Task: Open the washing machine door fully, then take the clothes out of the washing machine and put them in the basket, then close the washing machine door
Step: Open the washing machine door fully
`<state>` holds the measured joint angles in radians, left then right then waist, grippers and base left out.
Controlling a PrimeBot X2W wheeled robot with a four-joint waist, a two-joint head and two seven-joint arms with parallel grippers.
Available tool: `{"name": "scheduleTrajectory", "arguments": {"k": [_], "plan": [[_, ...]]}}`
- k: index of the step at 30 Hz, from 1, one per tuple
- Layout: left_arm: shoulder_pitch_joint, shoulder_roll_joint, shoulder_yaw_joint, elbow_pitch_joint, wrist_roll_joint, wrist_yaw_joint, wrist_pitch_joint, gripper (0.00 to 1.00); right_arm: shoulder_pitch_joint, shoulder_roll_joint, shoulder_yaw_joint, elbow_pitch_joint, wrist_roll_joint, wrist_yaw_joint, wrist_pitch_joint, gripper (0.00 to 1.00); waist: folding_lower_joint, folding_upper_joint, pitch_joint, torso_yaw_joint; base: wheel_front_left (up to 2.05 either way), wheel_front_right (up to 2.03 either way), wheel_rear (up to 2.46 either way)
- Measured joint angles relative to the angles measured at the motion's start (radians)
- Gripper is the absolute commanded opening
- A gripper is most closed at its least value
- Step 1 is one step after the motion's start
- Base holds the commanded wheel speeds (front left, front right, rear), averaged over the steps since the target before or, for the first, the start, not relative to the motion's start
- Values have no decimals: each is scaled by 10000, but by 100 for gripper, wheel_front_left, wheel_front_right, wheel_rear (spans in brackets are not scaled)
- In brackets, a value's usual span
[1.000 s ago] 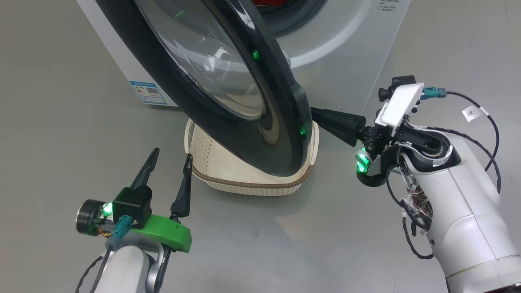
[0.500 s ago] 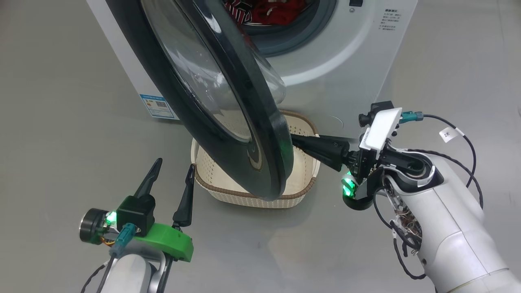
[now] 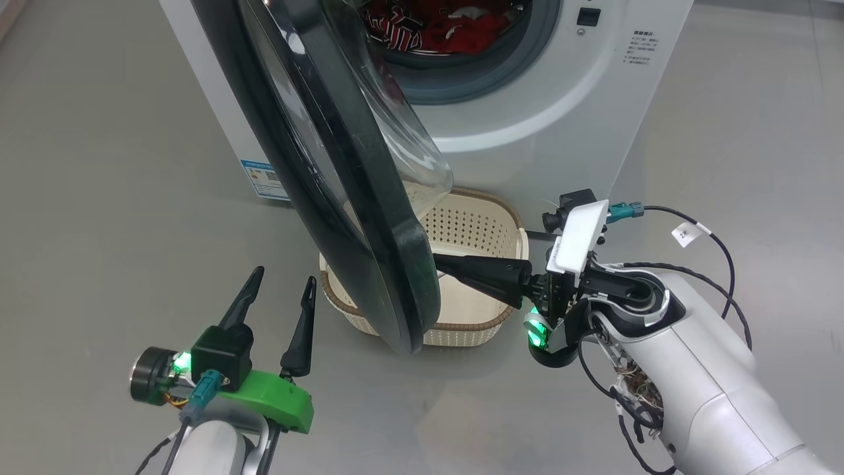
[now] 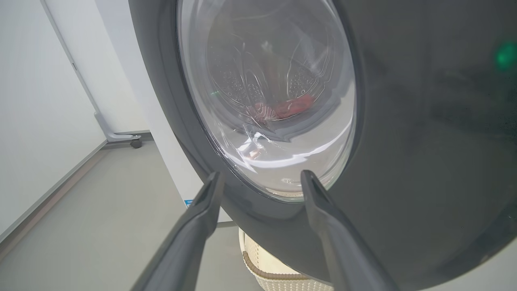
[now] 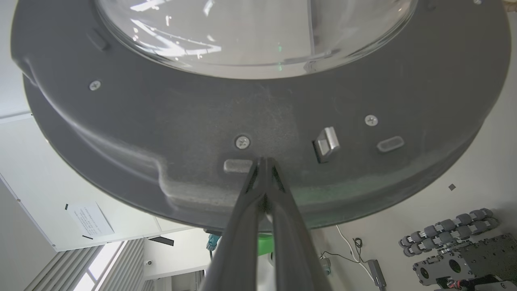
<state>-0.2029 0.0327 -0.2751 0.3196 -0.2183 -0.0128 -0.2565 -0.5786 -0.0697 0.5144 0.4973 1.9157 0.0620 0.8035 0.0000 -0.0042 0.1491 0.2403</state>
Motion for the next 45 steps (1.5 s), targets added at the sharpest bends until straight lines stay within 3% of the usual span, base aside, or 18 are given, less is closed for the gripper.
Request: {"name": "scheduleTrajectory", "arguments": {"k": [12, 25, 27, 28, 29, 30, 39, 45], "plan": [[192, 8, 167, 15, 2, 0, 0, 100, 116, 36, 249, -17, 205, 176, -803, 0, 0, 0, -148, -53, 0, 0, 0], [488, 48, 387, 19, 86, 0, 0, 100, 1112, -127, -1676, -307, 259, 523, -2778, 0, 0, 0, -412, -612, 0, 0, 0], [549, 90, 453, 19, 84, 0, 0, 100, 1309, -234, -1847, -418, 134, 548, -3081, 18, 0, 0, -450, -710, 0, 0, 0], [571, 107, 472, 19, 86, 0, 0, 100, 1422, -280, -1891, -462, 21, 589, -3214, 49, 0, 0, -468, -760, 0, 0, 0], [582, 119, 483, 19, 84, 0, 0, 100, 1551, -320, -1921, -518, -98, 593, -3340, 93, 0, 1, -486, -809, 0, 0, 0], [582, 119, 483, 19, 84, 0, 0, 100, 1551, -320, -1921, -518, -98, 593, -3340, 100, 0, 1, -486, -809, 0, 0, 0], [641, 232, 646, -19, 88, 0, 0, 100, 2547, -663, -2102, -1060, -1732, 594, -5102, 100, 0, 0, -591, -1263, 0, 0, 0], [709, 249, 786, -46, 88, 2, 0, 100, 3061, -1476, -1896, -1388, -4002, 594, -6700, 100, 0, 1, -616, -1530, 0, 0, 0]]}}
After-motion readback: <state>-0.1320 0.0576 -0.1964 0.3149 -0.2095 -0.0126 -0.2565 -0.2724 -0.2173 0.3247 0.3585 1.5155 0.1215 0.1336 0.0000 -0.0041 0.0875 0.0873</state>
